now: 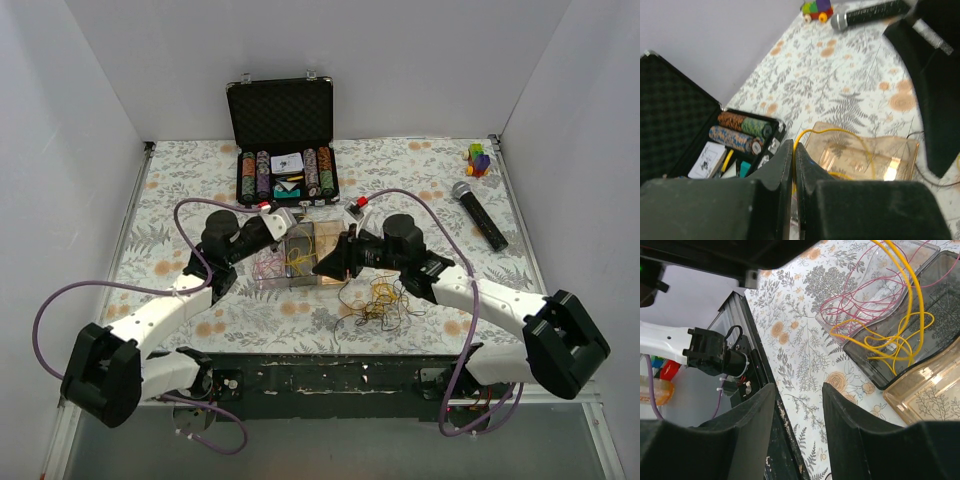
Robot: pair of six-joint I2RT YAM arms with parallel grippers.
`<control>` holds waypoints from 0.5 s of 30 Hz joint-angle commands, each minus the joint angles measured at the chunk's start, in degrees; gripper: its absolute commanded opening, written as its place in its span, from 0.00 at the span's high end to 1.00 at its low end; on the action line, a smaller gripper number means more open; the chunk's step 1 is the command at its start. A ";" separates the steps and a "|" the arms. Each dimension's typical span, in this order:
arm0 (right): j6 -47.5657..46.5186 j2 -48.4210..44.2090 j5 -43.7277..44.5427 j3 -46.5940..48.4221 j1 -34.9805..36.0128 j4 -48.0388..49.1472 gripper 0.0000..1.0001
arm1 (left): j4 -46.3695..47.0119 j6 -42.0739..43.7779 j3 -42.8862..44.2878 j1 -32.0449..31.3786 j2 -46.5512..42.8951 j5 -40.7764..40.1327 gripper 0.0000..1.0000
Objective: Untangle the cables
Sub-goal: Place the cable in the bin.
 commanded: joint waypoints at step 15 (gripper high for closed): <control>-1.93 -6.96 12.44 -2.07 -3.71 -8.14 0.52 | -2.44 24.01 -3.66 -1.47 9.03 -5.38 1.00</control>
